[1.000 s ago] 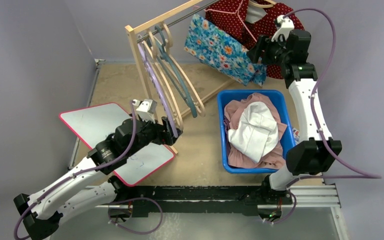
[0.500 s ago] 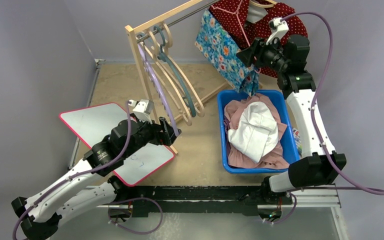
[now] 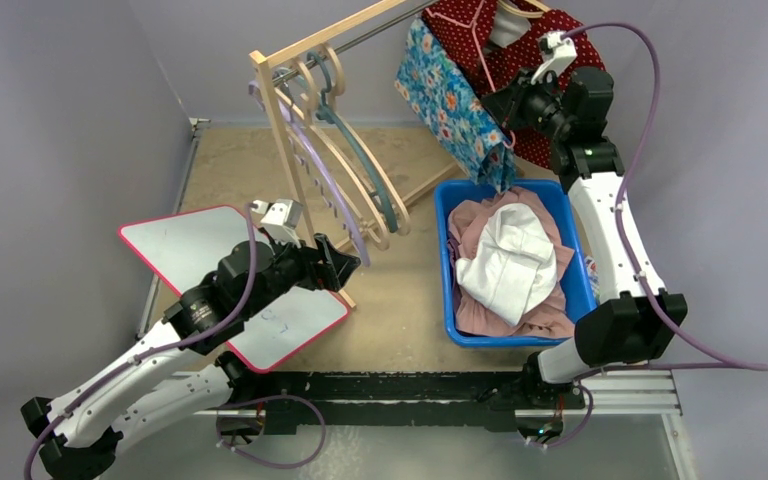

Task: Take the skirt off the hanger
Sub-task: Pick up the hanger from the clothesline.

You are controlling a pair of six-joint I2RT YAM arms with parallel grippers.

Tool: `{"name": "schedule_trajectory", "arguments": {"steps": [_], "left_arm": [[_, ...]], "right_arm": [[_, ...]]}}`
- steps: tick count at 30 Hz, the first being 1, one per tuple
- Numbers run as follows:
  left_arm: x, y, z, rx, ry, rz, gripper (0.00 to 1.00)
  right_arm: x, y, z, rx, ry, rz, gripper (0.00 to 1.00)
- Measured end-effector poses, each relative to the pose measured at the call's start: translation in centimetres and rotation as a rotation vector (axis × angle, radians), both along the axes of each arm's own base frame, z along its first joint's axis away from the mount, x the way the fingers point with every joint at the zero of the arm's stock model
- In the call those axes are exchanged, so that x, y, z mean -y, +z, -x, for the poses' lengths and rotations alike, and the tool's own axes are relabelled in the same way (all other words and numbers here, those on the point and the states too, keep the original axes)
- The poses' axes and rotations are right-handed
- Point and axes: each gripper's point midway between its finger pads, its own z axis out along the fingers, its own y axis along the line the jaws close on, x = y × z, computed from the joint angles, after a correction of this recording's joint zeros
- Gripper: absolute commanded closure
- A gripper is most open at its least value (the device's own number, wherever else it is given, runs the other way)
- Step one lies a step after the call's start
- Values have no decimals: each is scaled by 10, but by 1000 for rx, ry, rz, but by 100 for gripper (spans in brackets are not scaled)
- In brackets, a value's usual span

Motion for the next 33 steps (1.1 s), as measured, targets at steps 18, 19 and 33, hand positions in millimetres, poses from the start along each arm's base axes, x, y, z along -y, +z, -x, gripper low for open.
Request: {"name": "schedule_trajectory", "arguments": {"steps": [18,19,33], "left_arm": [[-1,-3,0,-10,6,-14,7],[-2,-4,0,-12,8,-17,7],[-4,-8,-1,-21,18,-32,7]], "right_arm": [[-3,11,-8,33,-7,-64,74],[-3,10,-9,31,-7,-64,73],[23,-29,4,-50,-149,31,50]]}}
